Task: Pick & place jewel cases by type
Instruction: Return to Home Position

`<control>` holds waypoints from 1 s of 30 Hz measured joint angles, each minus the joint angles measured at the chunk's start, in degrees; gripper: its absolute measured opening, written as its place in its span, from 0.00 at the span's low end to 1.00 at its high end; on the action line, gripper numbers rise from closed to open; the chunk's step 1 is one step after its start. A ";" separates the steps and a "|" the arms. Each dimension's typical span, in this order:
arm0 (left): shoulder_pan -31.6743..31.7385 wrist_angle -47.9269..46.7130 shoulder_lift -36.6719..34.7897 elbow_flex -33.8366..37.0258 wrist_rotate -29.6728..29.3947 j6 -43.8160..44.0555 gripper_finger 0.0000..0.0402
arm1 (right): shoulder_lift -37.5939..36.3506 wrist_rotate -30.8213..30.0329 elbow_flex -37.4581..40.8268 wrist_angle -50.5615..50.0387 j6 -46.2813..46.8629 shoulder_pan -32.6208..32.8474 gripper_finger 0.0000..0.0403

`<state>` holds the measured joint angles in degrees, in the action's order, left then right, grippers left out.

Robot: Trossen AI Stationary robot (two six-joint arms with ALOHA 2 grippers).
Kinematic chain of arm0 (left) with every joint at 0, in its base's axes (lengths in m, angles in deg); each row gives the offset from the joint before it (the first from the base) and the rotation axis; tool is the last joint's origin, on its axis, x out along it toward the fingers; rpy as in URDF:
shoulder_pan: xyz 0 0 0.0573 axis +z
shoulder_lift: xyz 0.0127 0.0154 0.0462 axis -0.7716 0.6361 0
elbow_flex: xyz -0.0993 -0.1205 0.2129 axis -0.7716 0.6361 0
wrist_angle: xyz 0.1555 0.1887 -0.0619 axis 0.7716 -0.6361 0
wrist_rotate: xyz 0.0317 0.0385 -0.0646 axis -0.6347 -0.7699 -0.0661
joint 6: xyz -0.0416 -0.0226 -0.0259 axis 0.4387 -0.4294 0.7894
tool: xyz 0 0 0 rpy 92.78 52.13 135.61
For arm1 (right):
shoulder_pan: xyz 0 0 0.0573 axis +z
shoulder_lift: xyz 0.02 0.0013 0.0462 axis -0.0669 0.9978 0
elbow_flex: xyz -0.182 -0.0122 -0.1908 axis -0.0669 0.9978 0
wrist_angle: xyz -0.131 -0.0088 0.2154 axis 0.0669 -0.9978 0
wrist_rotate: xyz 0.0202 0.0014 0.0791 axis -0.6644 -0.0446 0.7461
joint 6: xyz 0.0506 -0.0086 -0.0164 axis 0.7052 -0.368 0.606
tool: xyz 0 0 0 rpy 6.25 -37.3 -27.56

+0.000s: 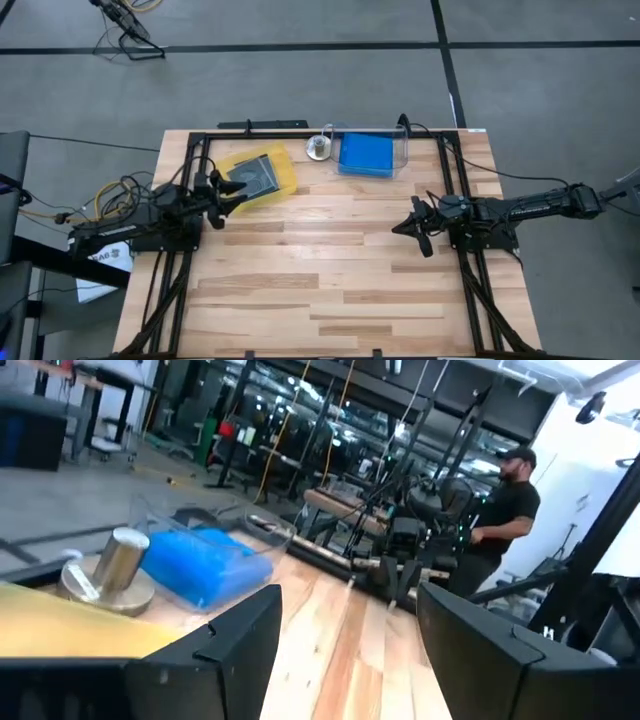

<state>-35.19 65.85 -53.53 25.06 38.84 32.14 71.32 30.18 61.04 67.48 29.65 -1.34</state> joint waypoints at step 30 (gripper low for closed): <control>-0.11 -5.97 0.17 -0.15 2.44 -11.83 0.56 | 0.00 0.28 0.00 0.10 1.40 0.09 0.00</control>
<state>-35.30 59.88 -53.36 24.91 41.28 20.31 71.32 30.46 61.04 67.58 31.04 -1.25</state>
